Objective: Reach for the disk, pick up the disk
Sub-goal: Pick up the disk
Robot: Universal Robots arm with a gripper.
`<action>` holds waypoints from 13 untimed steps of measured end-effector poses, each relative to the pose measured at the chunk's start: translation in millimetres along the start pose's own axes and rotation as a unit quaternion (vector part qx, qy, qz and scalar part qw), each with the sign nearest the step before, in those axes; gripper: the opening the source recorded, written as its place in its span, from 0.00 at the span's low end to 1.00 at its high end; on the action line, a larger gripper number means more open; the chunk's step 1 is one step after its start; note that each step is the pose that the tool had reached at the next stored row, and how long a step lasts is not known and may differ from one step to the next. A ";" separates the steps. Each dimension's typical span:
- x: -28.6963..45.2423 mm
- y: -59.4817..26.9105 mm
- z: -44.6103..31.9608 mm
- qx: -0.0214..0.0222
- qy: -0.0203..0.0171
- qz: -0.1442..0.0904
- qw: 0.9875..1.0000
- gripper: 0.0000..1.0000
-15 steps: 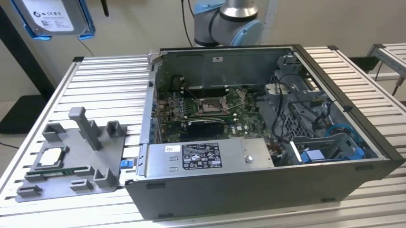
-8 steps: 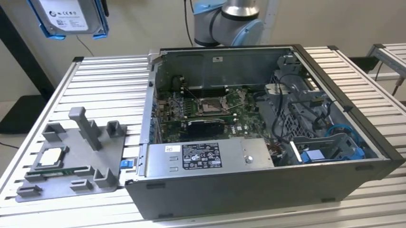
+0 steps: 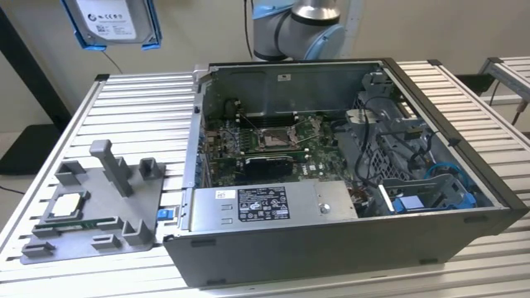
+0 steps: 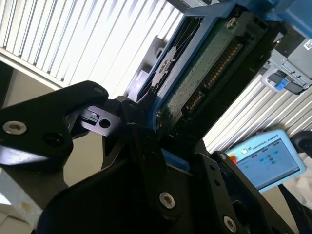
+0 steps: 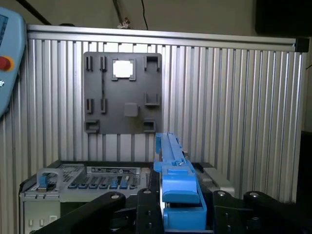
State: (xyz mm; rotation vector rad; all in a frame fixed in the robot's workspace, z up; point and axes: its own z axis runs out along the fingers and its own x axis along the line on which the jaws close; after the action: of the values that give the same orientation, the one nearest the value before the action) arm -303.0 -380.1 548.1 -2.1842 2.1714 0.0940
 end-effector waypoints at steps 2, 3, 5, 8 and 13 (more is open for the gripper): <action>0.1 -6.9 0.0 0.000 0.000 0.000 1.000 0.00; 0.1 -10.3 0.0 0.000 0.000 0.000 1.000 0.00; 0.1 -17.3 0.0 0.000 0.000 0.000 1.000 0.00; 0.2 -27.7 0.0 0.000 0.000 0.000 1.000 0.00; 0.3 -44.6 0.0 0.000 0.000 0.000 1.000 0.00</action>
State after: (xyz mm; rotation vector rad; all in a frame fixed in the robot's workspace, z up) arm -258.4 -380.1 548.0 -2.1842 2.1714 0.0940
